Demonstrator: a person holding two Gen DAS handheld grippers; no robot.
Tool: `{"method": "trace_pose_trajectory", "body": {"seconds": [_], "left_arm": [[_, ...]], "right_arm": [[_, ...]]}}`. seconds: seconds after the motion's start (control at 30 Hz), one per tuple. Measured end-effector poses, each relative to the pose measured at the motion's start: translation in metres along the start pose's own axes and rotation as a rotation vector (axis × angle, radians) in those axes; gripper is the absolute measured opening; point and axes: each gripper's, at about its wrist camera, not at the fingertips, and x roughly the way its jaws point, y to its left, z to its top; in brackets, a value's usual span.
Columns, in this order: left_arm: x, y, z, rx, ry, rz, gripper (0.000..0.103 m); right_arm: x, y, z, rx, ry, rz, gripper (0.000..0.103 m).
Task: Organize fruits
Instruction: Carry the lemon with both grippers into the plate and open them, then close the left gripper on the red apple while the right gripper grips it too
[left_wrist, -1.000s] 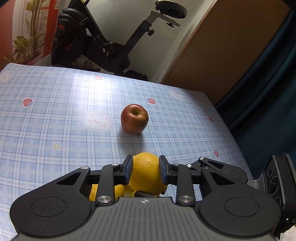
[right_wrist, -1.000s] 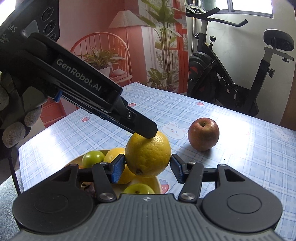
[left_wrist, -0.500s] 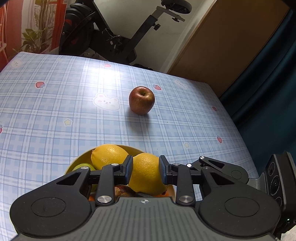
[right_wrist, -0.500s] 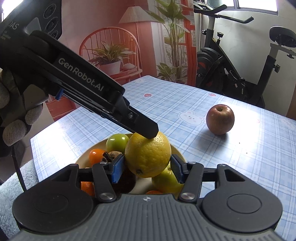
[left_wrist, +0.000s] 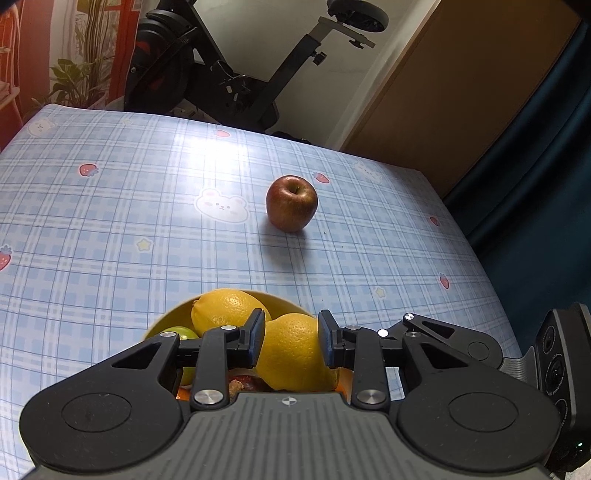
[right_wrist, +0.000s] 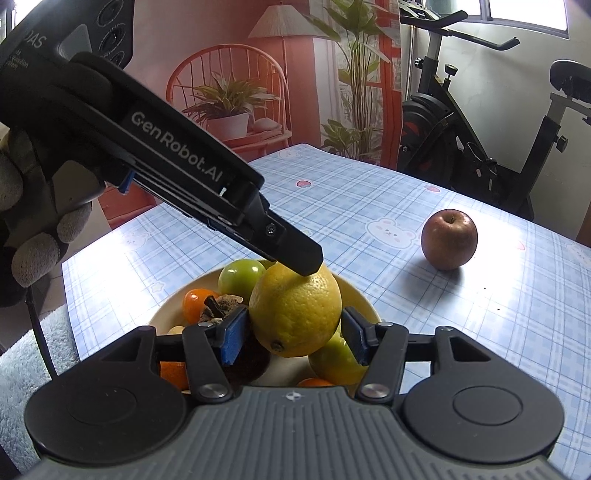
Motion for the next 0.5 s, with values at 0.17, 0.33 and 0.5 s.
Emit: {"method": "trace_pose_trajectory", "body": {"seconds": [0.17, 0.33, 0.5], "left_arm": [[-0.009, 0.002, 0.006, -0.016, -0.055, 0.016, 0.037], [-0.014, -0.002, 0.016, -0.001, -0.109, 0.034, 0.039], [-0.01, -0.009, 0.028, 0.018, -0.144, 0.04, 0.041]], "right_arm": [[-0.013, -0.005, 0.003, 0.01, -0.043, -0.005, 0.064], [-0.03, -0.02, 0.009, 0.039, -0.102, -0.035, 0.064], [-0.039, -0.039, 0.017, 0.059, -0.134, -0.078, 0.064]]}}
